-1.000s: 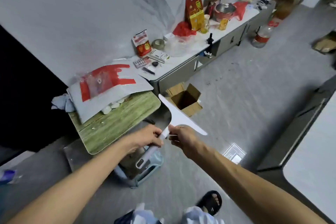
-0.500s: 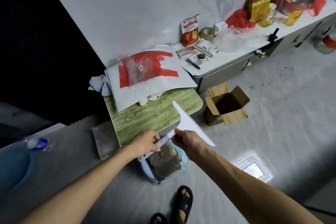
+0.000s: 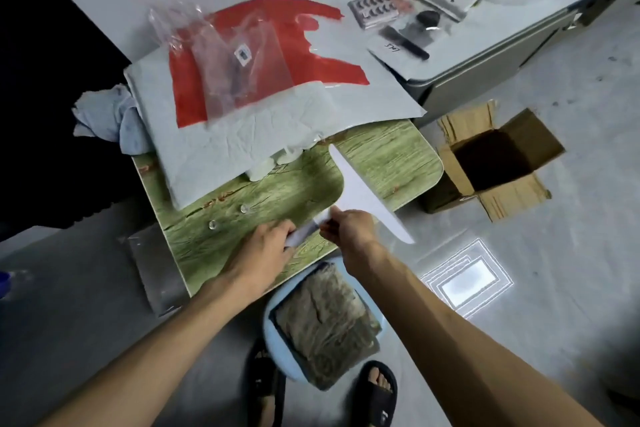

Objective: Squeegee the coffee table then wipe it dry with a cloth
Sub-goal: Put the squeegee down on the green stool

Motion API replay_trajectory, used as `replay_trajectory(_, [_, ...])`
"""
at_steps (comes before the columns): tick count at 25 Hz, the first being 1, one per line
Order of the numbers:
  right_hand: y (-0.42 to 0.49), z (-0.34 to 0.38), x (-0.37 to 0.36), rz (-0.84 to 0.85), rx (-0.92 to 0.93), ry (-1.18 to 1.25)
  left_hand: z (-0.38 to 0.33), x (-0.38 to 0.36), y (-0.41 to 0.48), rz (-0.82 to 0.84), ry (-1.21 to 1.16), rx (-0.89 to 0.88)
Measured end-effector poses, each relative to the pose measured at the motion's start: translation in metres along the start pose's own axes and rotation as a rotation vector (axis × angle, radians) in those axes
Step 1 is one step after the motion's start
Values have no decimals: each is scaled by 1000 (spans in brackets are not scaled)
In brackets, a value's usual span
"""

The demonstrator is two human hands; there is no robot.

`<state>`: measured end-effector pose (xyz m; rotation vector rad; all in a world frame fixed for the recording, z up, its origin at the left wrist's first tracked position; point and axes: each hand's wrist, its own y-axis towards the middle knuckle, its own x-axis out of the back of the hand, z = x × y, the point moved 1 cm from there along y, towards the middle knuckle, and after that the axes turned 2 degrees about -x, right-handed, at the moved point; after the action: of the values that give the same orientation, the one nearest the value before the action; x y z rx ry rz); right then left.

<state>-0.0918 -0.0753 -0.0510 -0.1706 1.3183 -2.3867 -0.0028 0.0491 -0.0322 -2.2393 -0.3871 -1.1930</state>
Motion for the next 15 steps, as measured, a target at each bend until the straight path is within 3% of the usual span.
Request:
replay_trajectory(7, [75, -37, -37, -87, 108, -56, 65, -44, 51, -5, -45, -39])
replay_trajectory(13, [69, -40, -33, -43, 126, -44, 71, -46, 55, 79, -29, -63])
replay_trajectory(15, [56, -45, -10, -32, 170, -95, 65, -40, 49, 23, -8, -147])
